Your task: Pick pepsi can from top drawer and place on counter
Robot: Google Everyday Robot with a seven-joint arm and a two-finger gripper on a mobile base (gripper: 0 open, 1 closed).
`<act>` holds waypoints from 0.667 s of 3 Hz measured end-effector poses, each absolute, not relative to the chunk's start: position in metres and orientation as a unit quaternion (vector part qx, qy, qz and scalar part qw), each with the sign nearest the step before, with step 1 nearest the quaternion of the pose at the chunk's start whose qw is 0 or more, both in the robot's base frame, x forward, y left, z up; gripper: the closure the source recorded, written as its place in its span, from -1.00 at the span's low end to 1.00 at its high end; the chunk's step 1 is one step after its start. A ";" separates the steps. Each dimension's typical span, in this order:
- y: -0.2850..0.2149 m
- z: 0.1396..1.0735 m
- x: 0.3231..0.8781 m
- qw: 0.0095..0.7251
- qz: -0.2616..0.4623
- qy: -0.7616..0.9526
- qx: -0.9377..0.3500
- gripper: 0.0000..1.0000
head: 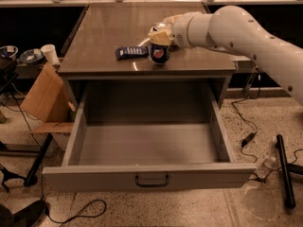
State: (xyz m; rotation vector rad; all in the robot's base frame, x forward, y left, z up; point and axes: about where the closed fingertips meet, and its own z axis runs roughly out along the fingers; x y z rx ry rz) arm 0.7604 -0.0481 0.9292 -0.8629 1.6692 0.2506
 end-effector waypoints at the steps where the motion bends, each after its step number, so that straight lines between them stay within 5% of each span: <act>1: -0.047 0.923 0.762 0.581 0.095 0.720 -0.368 0.02; 2: -0.046 0.919 0.763 0.581 0.089 0.722 -0.365 -0.44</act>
Offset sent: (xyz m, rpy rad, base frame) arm 0.0036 -0.0012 -0.0155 -0.0294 -0.0031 -0.0547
